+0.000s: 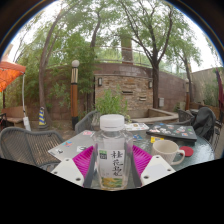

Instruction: Pour water

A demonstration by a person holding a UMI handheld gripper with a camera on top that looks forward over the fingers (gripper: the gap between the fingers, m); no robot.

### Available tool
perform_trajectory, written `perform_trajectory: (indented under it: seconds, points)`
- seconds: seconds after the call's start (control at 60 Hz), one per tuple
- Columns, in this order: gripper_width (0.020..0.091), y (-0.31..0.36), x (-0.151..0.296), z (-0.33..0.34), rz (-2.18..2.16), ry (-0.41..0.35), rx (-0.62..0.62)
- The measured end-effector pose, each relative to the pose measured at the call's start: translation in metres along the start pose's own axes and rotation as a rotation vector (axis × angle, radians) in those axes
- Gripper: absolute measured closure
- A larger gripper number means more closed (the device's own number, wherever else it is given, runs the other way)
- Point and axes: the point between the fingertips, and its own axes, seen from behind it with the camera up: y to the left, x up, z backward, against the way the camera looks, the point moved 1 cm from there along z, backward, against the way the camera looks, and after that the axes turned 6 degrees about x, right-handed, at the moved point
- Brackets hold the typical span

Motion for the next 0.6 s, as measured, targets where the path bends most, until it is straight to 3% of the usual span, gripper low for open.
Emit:
perform_trajectory:
  seconds: [0.15,0.3,0.433,0.6]
  points:
    - [0.0591,-0.004,0.001,-0.012,0.004,0.044,0.030]
    - [0.0633,-0.004,0.005,-0.017,-0.059,0.143,0.053]
    - [0.0634,-0.014,0.048,-0.027,-0.331,0.100,0.085]
    - [0.0635,-0.052,0.068,-0.043,-1.230,0.057,0.169]
